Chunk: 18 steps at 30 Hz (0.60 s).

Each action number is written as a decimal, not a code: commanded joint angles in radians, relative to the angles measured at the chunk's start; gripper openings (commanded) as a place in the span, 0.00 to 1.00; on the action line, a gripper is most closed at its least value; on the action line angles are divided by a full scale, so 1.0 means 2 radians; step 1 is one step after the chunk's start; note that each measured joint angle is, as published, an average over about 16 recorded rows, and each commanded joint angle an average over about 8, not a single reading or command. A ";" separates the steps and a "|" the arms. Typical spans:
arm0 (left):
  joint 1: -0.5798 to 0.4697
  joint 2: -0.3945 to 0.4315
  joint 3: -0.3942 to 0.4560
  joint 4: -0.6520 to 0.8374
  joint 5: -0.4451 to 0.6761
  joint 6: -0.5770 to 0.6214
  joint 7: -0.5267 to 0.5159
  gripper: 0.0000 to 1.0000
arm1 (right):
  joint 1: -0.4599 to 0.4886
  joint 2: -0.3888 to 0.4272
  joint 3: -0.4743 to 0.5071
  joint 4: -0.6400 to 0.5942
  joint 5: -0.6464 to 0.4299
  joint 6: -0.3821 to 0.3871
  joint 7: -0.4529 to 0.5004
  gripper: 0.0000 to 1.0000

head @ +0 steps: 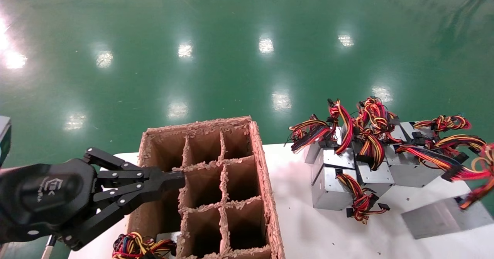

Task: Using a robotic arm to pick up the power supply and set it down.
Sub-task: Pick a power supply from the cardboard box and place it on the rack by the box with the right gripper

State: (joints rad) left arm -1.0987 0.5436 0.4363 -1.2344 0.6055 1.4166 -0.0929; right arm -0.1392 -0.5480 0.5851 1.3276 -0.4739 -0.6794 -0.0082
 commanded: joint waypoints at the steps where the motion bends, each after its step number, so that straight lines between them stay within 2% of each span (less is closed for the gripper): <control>1: 0.000 0.000 0.000 0.000 0.000 0.000 0.000 0.00 | 0.023 0.000 -0.025 -0.001 -0.003 0.017 -0.004 0.00; 10: 0.000 0.000 0.000 0.000 0.000 0.000 0.000 0.00 | 0.132 -0.008 -0.133 -0.018 -0.025 0.057 -0.001 0.00; 18: 0.000 0.000 0.000 0.000 0.000 0.000 0.000 0.00 | 0.210 -0.022 -0.189 -0.056 -0.042 0.066 -0.004 0.00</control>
State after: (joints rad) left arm -1.0987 0.5436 0.4363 -1.2344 0.6055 1.4166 -0.0929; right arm 0.2679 -0.5922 0.2180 1.2235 -0.5541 -0.5474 -0.0167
